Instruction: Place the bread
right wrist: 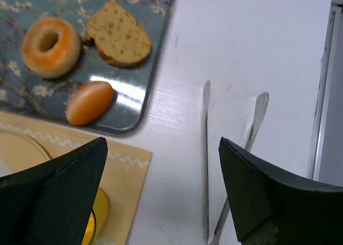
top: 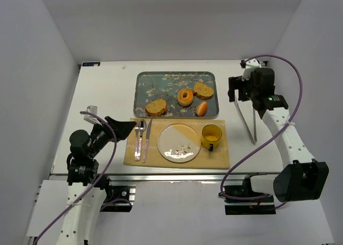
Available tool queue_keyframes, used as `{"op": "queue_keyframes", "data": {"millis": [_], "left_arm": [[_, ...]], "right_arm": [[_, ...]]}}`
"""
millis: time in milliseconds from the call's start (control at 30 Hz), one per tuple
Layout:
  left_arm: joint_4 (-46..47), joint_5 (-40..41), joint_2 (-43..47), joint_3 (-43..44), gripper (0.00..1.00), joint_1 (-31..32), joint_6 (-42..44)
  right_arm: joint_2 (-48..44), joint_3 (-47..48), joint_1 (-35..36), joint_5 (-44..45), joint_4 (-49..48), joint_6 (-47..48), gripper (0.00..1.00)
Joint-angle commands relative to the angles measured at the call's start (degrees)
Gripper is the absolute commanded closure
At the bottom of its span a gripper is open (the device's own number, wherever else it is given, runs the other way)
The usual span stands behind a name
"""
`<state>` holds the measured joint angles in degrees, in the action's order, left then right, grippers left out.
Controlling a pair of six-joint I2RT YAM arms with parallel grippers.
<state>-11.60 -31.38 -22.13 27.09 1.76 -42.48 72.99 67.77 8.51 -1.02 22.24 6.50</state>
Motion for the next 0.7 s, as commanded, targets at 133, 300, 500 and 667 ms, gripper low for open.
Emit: {"op": "queue_keyframes", "data": {"millis": [133,300,500,667], "left_arm": [[1.4,-1.4,1.4,-1.6,0.16,-0.2,-0.2],[2.4,-1.2,2.2,-2.9,0.16,-0.2,-0.3],[5.1,-2.4,1.1,-5.2,0.16,-0.2,0.0],[8.7,-3.4,-2.6,-6.6,0.16,-0.2,0.2]], "right_arm": [[-5.8,-8.3,-6.3,-6.5,1.5,13.1,0.24],[-6.2,-11.8,-14.7,-12.4,2.8,12.7,0.74],[-3.8,-11.0,-17.6,-18.5,10.8,18.5,0.14],[-1.2,-15.1,-18.4,-11.9,9.4,19.9,0.11]]}}
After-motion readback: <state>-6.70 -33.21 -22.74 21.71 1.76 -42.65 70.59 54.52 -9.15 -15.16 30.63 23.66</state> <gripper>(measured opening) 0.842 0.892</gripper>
